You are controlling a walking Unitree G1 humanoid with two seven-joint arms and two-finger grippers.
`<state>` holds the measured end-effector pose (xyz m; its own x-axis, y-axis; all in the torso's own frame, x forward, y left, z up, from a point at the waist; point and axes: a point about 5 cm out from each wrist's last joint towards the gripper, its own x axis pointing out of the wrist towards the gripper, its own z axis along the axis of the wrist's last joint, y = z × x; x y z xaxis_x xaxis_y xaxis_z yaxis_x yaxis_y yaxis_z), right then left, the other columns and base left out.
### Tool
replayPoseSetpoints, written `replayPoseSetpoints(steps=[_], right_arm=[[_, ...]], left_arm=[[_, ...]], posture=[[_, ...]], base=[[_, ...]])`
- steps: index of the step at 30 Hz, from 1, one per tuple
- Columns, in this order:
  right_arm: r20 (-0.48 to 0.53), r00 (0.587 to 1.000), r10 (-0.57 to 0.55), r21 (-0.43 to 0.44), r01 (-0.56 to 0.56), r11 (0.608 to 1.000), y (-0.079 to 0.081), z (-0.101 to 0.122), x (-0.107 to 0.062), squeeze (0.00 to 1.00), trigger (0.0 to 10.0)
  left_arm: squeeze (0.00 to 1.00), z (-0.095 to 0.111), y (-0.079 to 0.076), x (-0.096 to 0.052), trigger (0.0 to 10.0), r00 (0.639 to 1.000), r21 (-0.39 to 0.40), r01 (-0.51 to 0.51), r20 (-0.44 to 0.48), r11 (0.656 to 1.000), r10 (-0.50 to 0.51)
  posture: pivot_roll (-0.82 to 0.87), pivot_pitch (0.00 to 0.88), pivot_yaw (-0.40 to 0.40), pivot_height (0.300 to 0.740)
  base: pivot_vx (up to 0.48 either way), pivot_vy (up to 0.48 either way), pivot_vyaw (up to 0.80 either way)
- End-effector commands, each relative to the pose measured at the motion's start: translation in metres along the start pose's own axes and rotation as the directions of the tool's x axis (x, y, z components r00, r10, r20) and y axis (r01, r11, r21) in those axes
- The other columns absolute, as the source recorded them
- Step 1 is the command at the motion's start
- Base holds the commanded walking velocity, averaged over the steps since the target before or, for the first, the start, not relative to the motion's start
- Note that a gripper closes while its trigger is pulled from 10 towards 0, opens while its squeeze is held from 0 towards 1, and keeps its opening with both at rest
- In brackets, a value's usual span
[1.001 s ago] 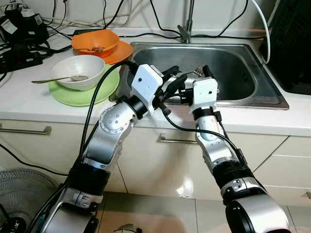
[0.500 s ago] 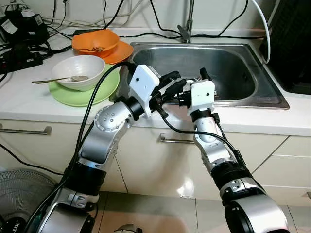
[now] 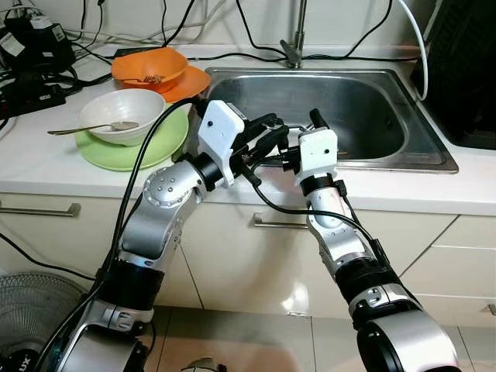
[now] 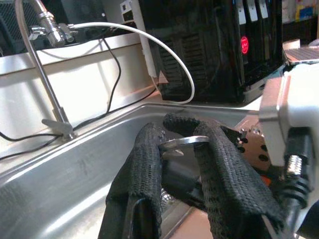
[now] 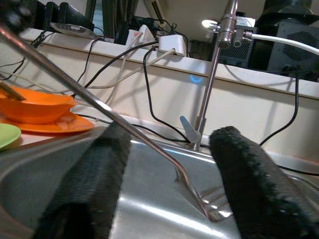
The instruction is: Kitchen organization
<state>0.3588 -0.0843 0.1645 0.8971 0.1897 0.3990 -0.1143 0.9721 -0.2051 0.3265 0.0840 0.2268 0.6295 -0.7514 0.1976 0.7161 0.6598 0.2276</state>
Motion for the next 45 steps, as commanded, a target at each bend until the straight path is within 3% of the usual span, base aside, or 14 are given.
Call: replayPoseSetpoints(steps=[1,27,36,37,45], right_arm=[[0.011,1.000,0.004,0.001,-0.004,1.000,0.000,0.003,0.004,0.00,0.0],[0.032,0.999,0.014,0.011,-0.014,1.000,0.001,0.008,0.007,0.00,0.0],[0.034,0.999,0.015,0.010,-0.015,1.000,0.001,0.008,0.006,0.00,0.0],[0.034,0.999,0.014,0.010,-0.015,1.000,0.001,0.008,0.006,0.00,0.0],[0.038,0.999,0.008,0.013,-0.008,1.000,0.000,0.009,0.007,0.00,0.0]], left_arm=[[0.00,0.004,0.003,-0.005,10.0,1.000,-0.004,-0.003,0.010,1.000,0.003],[0.00,-0.006,0.001,-0.009,10.0,0.998,-0.052,0.019,-0.062,0.998,-0.022],[0.00,-0.004,0.008,-0.007,10.0,0.998,-0.023,-0.060,-0.038,0.998,0.059],[1.00,-0.004,0.010,-0.007,10.0,0.996,-0.031,-0.079,-0.033,0.996,0.078],[1.00,0.000,0.013,-0.008,10.0,0.996,-0.056,-0.086,-0.004,0.995,0.086]], posture=[[0.16,0.000,0.077,0.740],[0.15,0.000,0.086,0.740],[0.15,0.000,0.089,0.740],[0.15,0.000,0.090,0.740],[0.15,0.000,0.088,0.740]], base=[[0.000,0.000,0.00],[0.000,0.000,0.00],[0.000,0.000,0.00],[0.000,0.000,0.00],[0.000,0.000,0.00]])
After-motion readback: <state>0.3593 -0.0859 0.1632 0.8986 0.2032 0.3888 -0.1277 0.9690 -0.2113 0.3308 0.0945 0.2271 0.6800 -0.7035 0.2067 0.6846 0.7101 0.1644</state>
